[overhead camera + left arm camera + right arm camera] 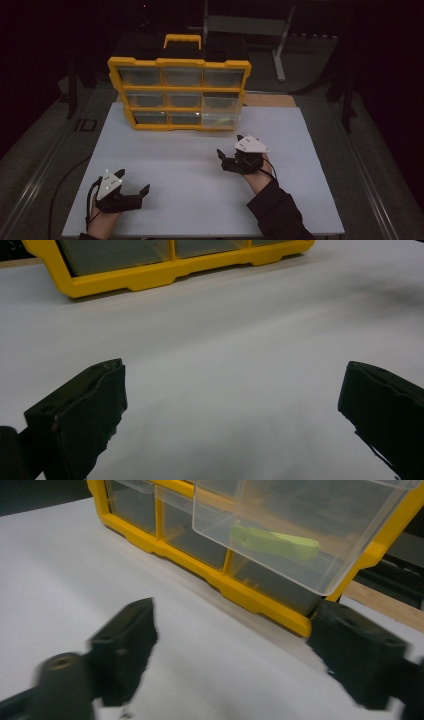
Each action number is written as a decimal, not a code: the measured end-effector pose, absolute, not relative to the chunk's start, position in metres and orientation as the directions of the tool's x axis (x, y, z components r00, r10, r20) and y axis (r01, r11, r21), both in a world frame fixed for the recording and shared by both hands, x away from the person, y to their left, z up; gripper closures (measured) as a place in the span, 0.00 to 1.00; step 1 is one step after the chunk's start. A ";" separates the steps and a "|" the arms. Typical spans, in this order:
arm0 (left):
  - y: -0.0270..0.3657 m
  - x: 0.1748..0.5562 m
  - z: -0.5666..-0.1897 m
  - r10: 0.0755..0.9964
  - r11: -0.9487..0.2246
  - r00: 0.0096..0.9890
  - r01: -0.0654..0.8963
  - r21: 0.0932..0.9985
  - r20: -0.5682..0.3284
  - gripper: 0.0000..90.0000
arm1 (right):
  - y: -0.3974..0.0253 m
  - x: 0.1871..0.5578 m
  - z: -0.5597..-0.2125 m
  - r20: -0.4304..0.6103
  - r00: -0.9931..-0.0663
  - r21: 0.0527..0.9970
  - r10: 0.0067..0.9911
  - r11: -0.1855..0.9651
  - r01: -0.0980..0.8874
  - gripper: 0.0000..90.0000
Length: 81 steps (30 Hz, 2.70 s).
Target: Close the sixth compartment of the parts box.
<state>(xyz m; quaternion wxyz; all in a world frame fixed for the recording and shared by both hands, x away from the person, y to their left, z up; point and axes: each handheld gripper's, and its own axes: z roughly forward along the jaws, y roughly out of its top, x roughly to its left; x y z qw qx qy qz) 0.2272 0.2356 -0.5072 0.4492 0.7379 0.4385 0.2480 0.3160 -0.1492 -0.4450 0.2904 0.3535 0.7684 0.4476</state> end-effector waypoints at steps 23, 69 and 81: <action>0.236 0.227 -0.508 0.870 -0.206 0.491 0.425 0.881 -0.034 0.00 | -0.149 0.331 -0.430 -0.167 -0.469 0.907 0.867 0.322 0.272 1.00; 0.237 0.227 -0.507 0.871 -0.195 0.489 0.425 0.884 -0.043 0.00 | -0.140 0.362 -0.431 -0.172 -0.452 0.897 0.875 0.329 0.295 1.00; 0.238 0.227 -0.507 0.872 -0.196 0.488 0.423 0.885 -0.040 0.00 | -0.143 0.375 -0.429 -0.139 -0.448 0.895 0.883 0.306 0.325 1.00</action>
